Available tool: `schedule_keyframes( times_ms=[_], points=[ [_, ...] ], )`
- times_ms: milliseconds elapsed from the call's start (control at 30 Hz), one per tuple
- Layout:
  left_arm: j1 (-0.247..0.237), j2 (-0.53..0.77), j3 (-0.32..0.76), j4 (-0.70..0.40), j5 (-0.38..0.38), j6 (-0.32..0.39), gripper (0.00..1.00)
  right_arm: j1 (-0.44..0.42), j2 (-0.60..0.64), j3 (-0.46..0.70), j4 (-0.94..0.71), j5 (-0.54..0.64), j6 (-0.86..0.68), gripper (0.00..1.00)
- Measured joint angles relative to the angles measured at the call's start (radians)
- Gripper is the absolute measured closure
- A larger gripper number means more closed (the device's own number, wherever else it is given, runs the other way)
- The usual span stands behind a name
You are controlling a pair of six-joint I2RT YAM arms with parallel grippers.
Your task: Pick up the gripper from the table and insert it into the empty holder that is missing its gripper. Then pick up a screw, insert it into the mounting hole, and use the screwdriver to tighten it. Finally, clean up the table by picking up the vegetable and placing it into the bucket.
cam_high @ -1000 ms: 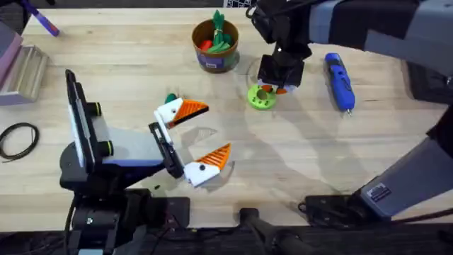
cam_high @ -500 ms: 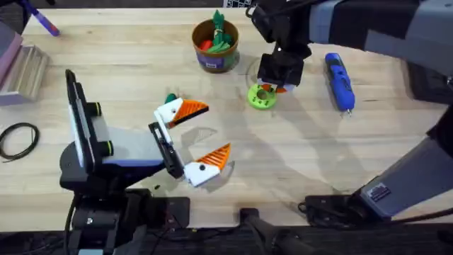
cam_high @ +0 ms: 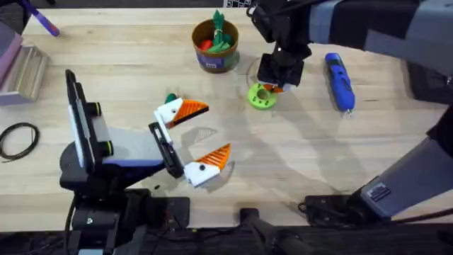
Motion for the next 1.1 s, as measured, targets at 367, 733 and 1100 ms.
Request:
schedule_keyframes(
  times_ms=[367, 733, 1100],
  points=[
    [0.0, 0.0, 0.0, 0.0, 0.0, 0.0, 0.015, 0.0, 0.0, 0.0, 0.0, 0.0, 0.0, 0.994],
    [0.0, 0.0, 0.0, 0.0, 0.0, 0.0, 0.015, 0.006, -0.03, 0.041, -0.065, 0.001, -0.015, 0.994],
    [0.0, 0.0, 0.0, 0.0, 0.0, 0.0, 0.015, 0.066, -0.206, 0.303, -0.229, 0.022, -0.188, 0.995]
  ],
)
